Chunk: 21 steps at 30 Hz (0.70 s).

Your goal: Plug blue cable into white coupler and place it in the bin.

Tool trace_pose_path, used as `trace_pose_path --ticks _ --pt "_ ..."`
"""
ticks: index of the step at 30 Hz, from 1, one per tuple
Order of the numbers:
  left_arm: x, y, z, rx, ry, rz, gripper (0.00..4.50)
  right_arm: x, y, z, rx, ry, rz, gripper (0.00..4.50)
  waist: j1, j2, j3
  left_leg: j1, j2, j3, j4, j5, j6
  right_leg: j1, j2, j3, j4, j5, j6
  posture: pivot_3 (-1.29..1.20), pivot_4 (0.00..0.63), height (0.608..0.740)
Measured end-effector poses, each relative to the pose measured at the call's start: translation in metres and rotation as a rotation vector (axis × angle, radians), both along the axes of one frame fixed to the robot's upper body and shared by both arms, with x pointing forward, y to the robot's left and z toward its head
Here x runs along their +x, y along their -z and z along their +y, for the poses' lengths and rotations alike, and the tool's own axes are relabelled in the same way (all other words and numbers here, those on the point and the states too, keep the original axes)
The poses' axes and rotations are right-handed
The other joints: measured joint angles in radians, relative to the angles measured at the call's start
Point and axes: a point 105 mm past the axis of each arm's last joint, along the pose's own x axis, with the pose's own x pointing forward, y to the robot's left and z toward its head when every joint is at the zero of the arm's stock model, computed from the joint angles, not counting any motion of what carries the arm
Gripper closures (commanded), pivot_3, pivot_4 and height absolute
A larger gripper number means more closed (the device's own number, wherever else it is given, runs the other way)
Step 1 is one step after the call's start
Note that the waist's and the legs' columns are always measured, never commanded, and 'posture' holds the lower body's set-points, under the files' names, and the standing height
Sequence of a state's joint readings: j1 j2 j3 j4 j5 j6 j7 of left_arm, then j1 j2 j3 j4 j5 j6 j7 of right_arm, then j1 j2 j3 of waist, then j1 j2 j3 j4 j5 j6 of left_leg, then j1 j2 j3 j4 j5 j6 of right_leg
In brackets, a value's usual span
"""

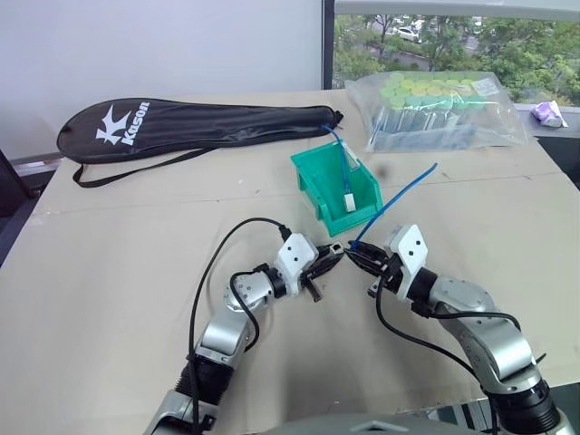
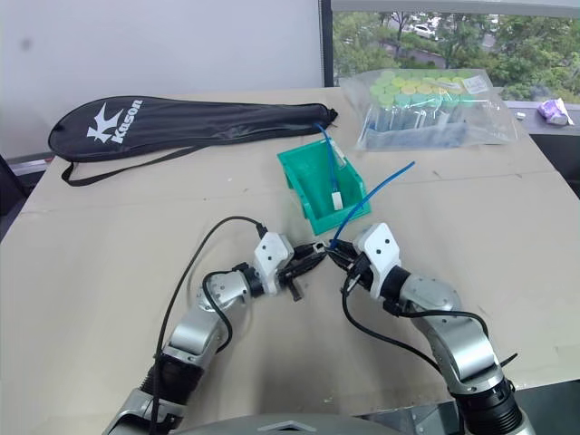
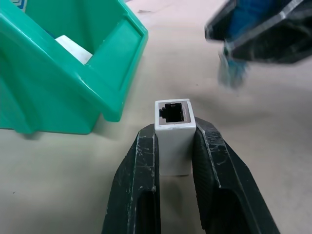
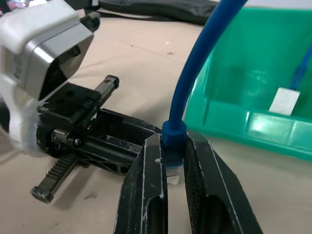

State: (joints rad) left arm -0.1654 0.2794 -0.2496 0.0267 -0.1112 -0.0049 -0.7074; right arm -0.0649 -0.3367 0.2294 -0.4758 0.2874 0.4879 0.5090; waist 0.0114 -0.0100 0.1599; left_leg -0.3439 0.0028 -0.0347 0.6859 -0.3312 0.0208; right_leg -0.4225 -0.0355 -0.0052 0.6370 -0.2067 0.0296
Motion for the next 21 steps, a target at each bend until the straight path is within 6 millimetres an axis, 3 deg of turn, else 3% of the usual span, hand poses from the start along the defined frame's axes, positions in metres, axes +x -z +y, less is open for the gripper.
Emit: trace_pose_path --ticks 7,21 --pt "0.001 0.001 -0.004 -0.01 -0.024 0.004 4.2 0.005 -0.007 0.022 0.034 0.005 0.019 4.5 0.002 0.0 -0.002 0.0 0.0 0.0 0.001 0.0 0.0 0.001 -0.001 0.0 0.0 0.0 0.0 0.0 0.15 0.74" --pt "0.002 0.004 -0.004 -0.017 -0.041 0.024 4.2 0.014 0.001 0.024 -0.058 0.089 0.048 4.5 0.001 -0.001 -0.009 0.003 0.0 -0.001 0.001 0.0 0.0 0.003 -0.001 0.0 0.0 0.0 0.0 0.0 0.15 0.74"
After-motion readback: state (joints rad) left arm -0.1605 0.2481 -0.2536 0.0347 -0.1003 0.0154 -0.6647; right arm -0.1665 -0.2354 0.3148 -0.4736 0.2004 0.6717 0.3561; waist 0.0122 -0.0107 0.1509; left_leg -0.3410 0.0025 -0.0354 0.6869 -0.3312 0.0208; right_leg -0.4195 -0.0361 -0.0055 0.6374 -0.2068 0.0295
